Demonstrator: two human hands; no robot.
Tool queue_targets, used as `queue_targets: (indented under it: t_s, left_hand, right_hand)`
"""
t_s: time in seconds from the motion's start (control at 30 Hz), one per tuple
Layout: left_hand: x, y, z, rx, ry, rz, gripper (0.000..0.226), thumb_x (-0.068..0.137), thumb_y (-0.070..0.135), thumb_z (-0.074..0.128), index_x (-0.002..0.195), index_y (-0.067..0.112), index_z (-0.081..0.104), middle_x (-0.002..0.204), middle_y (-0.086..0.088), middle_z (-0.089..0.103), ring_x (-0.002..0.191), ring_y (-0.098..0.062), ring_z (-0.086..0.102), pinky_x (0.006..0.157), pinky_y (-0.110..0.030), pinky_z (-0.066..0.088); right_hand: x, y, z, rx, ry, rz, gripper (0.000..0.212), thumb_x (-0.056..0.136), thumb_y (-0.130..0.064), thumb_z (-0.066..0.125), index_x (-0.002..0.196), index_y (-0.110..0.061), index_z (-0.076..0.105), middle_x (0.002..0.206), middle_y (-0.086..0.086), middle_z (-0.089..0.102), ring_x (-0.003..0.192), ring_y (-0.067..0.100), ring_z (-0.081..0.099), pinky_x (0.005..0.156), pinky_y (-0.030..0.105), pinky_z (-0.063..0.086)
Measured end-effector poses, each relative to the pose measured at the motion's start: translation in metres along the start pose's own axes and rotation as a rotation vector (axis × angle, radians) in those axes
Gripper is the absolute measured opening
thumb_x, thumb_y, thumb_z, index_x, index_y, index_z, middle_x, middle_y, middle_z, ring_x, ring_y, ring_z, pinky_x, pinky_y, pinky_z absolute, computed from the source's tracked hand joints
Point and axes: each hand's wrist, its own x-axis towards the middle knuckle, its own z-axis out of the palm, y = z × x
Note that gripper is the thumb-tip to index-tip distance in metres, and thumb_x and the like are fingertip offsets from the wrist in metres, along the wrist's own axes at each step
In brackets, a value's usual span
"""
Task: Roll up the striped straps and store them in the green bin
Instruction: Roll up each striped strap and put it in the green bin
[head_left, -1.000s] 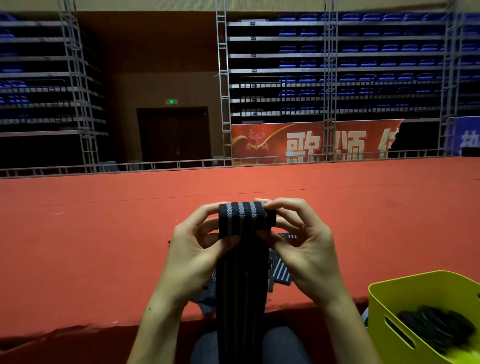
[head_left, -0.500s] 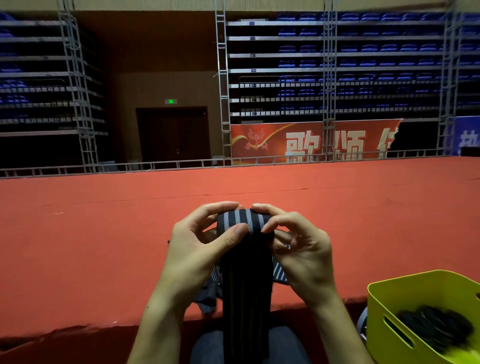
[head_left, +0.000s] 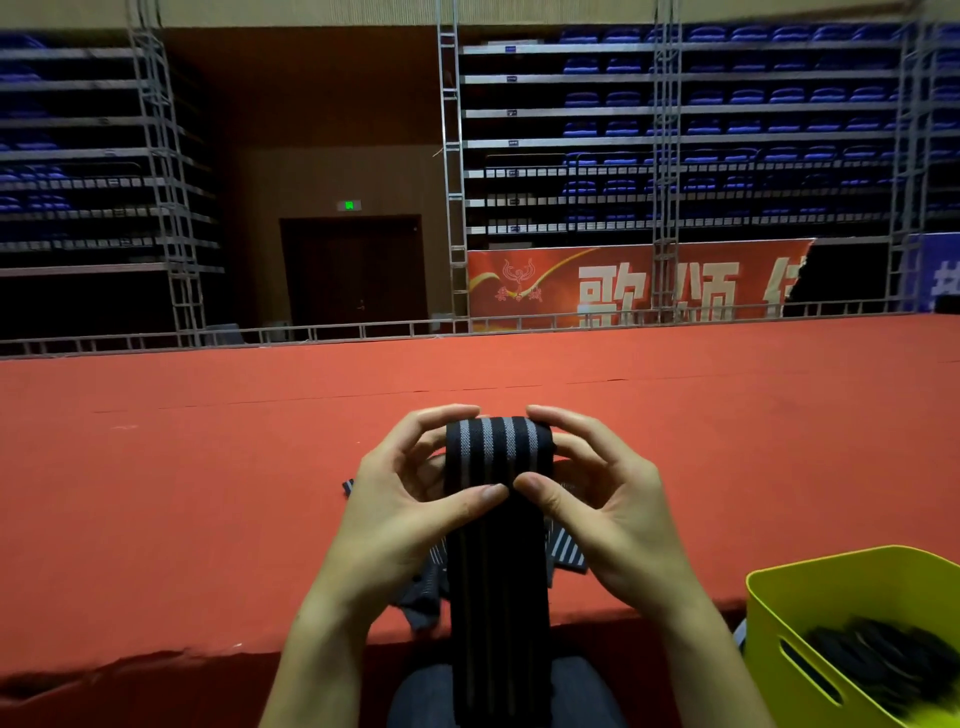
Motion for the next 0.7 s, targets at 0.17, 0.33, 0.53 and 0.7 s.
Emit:
queue_targets:
  t_s: [0.17,0.33,0.53,0.7]
  left_hand:
    - [0.0,-0.001,0.002,0.005,0.01,-0.036,0.059,0.084,0.006,0.085,0.138,0.023,0.066,0.122,-0.006,0.079,0.113,-0.025,0.078,0.091,-0.037,0.065]
    - [0.001,0.006,0.005,-0.012,0.057,-0.038,0.039,0.092,0.029,0.076,0.131,0.025,0.071,0.118,-0.004,0.081,0.104,-0.026,0.08,0.086,-0.038,0.066]
    - [0.001,0.002,0.004,-0.071,0.076,-0.035,0.039,0.088,0.014,0.081,0.126,0.016,0.074,0.116,-0.007,0.081,0.104,-0.027,0.08,0.082,-0.03,0.063]
    - [-0.002,-0.005,-0.003,-0.078,0.05,-0.003,0.043,0.082,0.005,0.084,0.124,0.009,0.073,0.122,-0.009,0.08,0.111,-0.03,0.078,0.09,-0.035,0.064]
  right_hand:
    - [0.002,0.003,0.003,-0.037,0.054,-0.074,0.051,0.091,0.001,0.082,0.131,-0.027,0.068,0.127,0.003,0.075,0.113,0.027,0.074,0.092,0.047,0.063]
    - [0.002,0.008,0.006,0.042,0.041,-0.112,0.043,0.087,0.01,0.081,0.12,-0.016,0.07,0.13,0.007,0.073,0.119,0.032,0.072,0.095,0.054,0.062]
    - [0.001,0.012,0.006,0.087,0.015,-0.132,0.034,0.088,0.008,0.08,0.111,-0.014,0.067,0.136,0.01,0.07,0.129,0.034,0.068,0.102,0.053,0.059]
    - [-0.002,0.01,-0.004,0.084,-0.101,-0.057,0.037,0.088,0.017,0.072,0.114,-0.009,0.065,0.145,0.008,0.067,0.137,0.03,0.063,0.107,0.051,0.056]
